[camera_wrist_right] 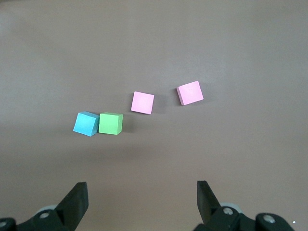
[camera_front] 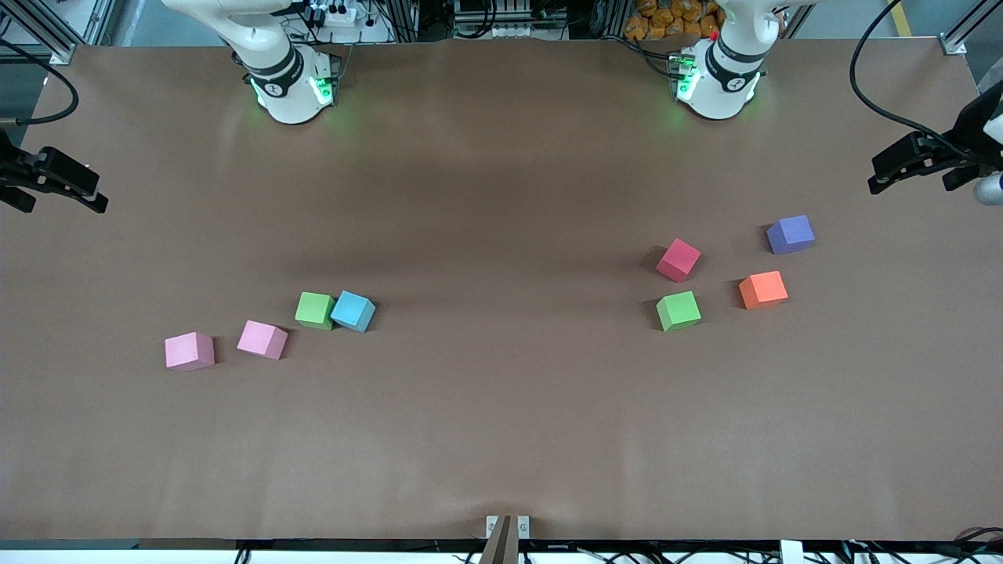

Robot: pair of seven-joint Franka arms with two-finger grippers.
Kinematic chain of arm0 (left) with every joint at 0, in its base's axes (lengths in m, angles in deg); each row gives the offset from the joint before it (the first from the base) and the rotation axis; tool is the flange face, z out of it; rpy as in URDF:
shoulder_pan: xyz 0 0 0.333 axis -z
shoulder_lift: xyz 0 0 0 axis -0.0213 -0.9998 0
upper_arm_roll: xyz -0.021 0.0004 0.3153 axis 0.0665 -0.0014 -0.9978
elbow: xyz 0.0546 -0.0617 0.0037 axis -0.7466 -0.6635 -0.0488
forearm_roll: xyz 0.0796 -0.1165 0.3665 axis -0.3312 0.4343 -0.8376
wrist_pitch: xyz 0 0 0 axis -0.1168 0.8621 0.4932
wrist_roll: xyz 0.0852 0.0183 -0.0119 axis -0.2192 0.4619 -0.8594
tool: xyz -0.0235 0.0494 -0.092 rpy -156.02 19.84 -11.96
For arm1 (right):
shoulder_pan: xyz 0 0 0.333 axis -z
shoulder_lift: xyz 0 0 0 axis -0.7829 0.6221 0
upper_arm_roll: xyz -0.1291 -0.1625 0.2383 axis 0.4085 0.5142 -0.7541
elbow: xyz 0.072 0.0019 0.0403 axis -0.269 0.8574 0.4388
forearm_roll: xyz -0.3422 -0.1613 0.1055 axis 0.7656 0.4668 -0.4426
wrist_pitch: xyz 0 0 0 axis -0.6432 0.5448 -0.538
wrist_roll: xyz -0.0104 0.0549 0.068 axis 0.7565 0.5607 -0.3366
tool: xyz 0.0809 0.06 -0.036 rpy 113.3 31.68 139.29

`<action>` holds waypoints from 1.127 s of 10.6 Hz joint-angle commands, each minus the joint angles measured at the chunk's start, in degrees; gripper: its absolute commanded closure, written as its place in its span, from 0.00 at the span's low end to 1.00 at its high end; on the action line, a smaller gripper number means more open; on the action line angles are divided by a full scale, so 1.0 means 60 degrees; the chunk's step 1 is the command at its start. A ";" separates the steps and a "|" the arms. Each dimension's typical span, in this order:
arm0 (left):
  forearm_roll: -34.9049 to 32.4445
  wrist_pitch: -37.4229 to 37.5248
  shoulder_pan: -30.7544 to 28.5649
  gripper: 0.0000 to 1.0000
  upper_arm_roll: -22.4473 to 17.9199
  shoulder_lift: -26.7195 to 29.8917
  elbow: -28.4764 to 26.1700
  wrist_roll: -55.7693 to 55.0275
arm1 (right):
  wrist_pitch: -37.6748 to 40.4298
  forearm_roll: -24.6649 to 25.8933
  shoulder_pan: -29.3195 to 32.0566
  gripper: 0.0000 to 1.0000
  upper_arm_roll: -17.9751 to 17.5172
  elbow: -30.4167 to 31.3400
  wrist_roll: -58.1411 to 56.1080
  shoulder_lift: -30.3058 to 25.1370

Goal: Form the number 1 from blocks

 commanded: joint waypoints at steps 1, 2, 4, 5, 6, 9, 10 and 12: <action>0.0193 0.0223 -0.0029 0.00 0.0000 0.0029 0.0133 0.0202 | 0.0109 0.0045 0.0000 0.00 -0.0032 -0.0015 0.0040 -0.0091; 0.0193 0.0223 -0.0029 0.00 0.0000 0.0015 0.0133 0.0202 | 0.0109 0.0060 -0.0015 0.00 -0.0032 -0.0030 0.0040 -0.0091; 0.0207 0.0223 -0.0029 0.00 0.0000 0.0000 0.0133 0.0188 | 0.0109 0.0060 -0.0015 0.00 -0.0032 -0.0015 0.0025 -0.0121; 0.0207 0.0223 -0.0029 0.00 -0.0014 -0.0015 0.0133 0.0173 | 0.0109 0.0060 -0.0001 0.00 -0.0018 -0.0015 0.0040 -0.0092; 0.0207 0.0223 -0.0029 0.00 -0.0015 -0.0029 0.0118 0.0173 | 0.0109 0.0060 0.0000 0.00 -0.0017 -0.0015 0.0054 -0.0091; 0.0222 0.0208 -0.0030 0.00 -0.0015 -0.0233 0.0074 -0.0002 | 0.0109 0.0060 0.0000 0.00 -0.0017 -0.0015 0.0054 -0.0091; 0.0222 0.0150 -0.0015 0.00 -0.0015 -0.0481 0.0089 -0.0032 | 0.0109 0.0060 0.0000 0.00 -0.0017 -0.0015 0.0054 -0.0091; 0.0222 -0.0084 0.0073 0.00 0.0000 -0.1241 0.0089 -0.0032 | 0.0109 0.0060 0.0000 0.00 -0.0017 -0.0015 0.0040 -0.0091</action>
